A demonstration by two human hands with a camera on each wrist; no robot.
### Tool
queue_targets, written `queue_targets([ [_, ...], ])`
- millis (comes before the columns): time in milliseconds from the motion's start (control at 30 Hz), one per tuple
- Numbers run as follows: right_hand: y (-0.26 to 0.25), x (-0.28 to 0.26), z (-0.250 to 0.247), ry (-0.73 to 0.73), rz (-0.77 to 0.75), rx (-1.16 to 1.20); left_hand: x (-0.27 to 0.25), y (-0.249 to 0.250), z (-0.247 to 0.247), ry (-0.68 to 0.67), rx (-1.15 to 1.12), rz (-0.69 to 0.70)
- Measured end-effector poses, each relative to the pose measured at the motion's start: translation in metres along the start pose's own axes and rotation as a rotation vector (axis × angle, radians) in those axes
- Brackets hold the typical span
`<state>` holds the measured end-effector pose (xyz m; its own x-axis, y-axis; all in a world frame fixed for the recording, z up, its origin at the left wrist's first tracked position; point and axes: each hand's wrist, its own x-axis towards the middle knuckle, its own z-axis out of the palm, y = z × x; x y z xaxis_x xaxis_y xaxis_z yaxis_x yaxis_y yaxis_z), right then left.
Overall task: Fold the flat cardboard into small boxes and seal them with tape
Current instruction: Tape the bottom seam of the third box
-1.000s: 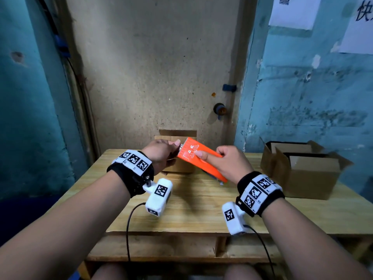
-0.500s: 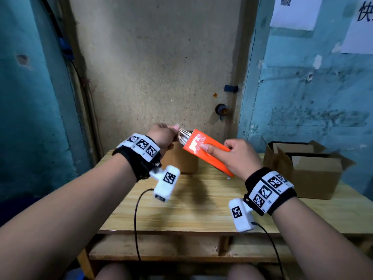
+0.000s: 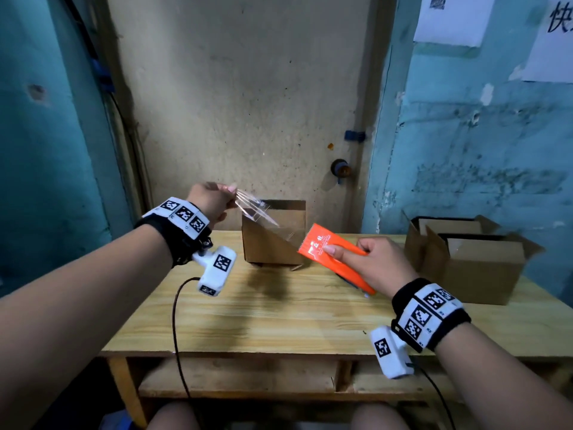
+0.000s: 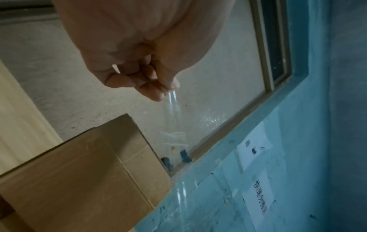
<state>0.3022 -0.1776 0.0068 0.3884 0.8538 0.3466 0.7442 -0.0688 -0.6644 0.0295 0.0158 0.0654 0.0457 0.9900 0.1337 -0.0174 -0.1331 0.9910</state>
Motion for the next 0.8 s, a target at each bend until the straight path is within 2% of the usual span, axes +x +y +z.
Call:
queue_targets([
  [133, 0.005, 0.0, 0.005, 0.014, -0.003, -0.012, -0.004, 0.003, 0.006, 0.018, 0.012, 0.028],
  [367, 0.001, -0.002, 0.007, -0.001, -0.074, -0.058, -0.001, -0.005, -0.003, 0.087, 0.186, 0.093],
  [667, 0.006, -0.002, 0.011, 0.055, -0.115, -0.104, -0.012, 0.012, -0.001, 0.141, 0.105, 0.058],
  [733, 0.012, 0.002, 0.01, 0.078, -0.095, -0.155, -0.022, 0.022, 0.004, 0.097, 0.075, 0.1],
  [800, 0.022, 0.007, 0.007, 0.011, -0.044, -0.244, -0.038, 0.035, 0.012, -0.021, 0.107, 0.161],
])
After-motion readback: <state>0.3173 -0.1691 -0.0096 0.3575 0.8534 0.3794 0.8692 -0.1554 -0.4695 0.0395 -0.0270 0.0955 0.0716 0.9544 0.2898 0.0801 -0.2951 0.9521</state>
